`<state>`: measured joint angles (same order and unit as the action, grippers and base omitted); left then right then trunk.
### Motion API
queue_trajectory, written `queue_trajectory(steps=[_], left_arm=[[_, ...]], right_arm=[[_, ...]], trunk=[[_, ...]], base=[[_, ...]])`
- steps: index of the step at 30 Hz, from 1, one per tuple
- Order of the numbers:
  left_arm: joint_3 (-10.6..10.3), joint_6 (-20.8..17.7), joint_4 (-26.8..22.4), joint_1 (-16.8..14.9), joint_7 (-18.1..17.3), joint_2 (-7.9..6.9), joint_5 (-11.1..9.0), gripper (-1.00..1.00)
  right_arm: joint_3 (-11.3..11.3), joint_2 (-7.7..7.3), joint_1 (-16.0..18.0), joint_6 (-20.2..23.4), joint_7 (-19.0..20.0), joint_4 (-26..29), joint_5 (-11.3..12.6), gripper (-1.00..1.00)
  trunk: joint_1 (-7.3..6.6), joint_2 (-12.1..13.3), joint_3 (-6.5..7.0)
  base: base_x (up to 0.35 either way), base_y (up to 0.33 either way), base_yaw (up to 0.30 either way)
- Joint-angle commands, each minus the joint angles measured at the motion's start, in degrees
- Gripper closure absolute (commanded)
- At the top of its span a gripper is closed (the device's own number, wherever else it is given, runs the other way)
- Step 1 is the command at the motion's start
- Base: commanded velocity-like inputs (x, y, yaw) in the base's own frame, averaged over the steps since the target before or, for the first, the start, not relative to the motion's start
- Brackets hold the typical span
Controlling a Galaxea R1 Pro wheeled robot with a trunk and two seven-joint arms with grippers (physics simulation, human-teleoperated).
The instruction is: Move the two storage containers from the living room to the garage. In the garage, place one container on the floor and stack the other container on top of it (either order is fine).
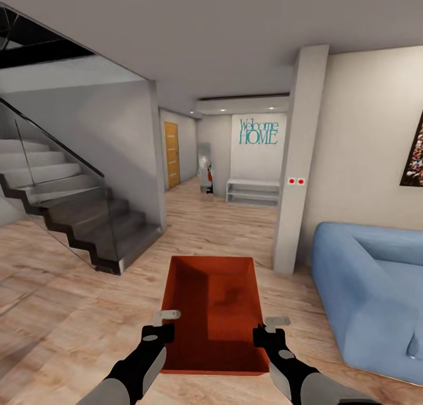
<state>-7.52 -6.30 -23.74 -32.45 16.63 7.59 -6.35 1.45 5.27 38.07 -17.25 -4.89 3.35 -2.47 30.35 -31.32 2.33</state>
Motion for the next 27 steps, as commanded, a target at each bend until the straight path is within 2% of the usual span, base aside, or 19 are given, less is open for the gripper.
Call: queue_trajectory(steps=[1,27], left_arm=[[4.3,-0.4,0.0,-0.1,0.7,-0.55,-0.8,1.00],[4.3,-0.4,-0.1,0.0,0.7,-0.55,-0.8,1.00]], right_arm=[[-2.7,-0.36,0.0,-1.8,0.1,0.1,-0.4,1.00],[-2.6,-0.39,0.0,-1.7,0.1,0.1,-0.4,1.00]], trunk=[[0.05,0.0,-0.01],[0.05,0.0,-0.01]], base=[[0.321,0.000,0.000],[0.321,0.000,0.000]])
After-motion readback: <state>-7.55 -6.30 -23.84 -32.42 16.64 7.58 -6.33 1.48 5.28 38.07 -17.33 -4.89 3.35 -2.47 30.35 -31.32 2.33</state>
